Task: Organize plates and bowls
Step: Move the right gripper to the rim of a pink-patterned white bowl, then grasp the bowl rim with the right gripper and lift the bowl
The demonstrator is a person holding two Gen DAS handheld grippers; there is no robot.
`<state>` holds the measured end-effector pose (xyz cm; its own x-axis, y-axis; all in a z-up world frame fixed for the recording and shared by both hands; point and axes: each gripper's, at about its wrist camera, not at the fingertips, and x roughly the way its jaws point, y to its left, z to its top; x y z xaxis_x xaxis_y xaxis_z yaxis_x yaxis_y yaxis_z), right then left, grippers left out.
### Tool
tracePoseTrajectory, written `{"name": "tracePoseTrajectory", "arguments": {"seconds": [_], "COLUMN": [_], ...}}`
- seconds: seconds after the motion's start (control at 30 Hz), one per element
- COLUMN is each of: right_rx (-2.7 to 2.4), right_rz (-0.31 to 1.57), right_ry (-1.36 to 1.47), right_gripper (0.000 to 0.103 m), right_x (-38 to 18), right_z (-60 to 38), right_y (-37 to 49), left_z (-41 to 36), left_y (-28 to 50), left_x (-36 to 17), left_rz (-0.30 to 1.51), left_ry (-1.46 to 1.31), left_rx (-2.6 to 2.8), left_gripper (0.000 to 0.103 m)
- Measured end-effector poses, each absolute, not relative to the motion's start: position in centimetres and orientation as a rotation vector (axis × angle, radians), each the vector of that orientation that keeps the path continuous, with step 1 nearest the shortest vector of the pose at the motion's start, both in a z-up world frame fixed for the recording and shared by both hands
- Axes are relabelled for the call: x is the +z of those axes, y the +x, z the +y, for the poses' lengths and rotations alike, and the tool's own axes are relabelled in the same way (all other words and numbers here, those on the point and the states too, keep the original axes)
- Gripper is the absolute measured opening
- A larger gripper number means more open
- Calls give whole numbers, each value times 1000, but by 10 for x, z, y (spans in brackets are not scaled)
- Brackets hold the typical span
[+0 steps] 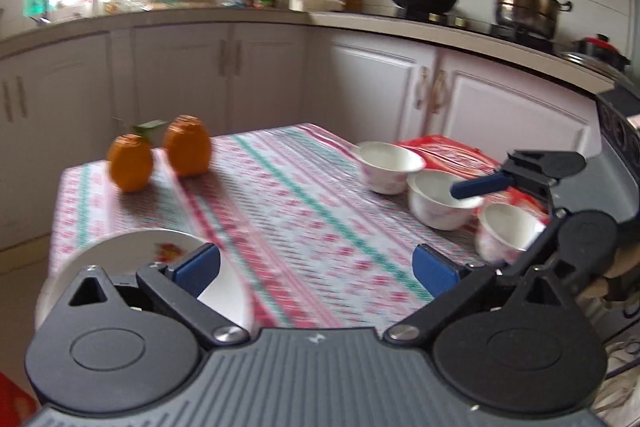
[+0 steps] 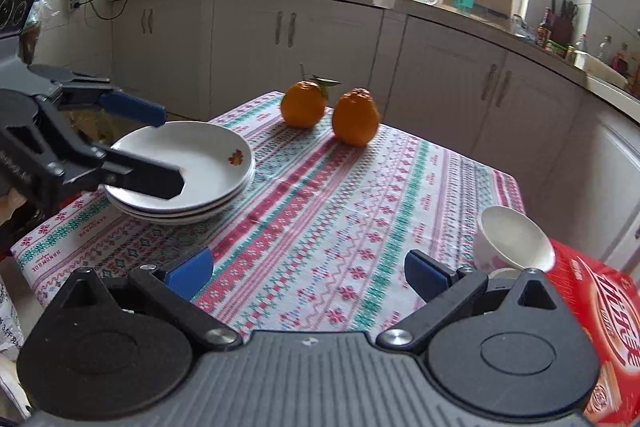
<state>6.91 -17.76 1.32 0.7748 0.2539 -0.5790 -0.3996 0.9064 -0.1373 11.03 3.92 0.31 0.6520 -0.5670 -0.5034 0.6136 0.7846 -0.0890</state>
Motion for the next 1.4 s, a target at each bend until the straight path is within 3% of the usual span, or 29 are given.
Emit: {"name": "tracePoseTrajectory", "arguments": {"seconds": [0.63, 1.07, 1.2, 1.4], "right_rx": [109, 173, 193, 200], "right_rz": [647, 713, 725, 749], "right_ry": [-156, 28, 49, 112], "right_gripper": [103, 102, 100, 88], "right_x": [-4, -28, -31, -32], "right_z": [-320, -356, -361, -374], "right_y": [19, 35, 39, 48], "left_z": [-126, -175, -178, -180], "left_y": [67, 64, 66, 64], "left_x": [-58, -74, -76, -78], "left_rz": [523, 514, 520, 525], "left_ry": [364, 367, 347, 339], "left_rx": [-846, -938, -948, -973], "left_gripper": [102, 101, 95, 85]}}
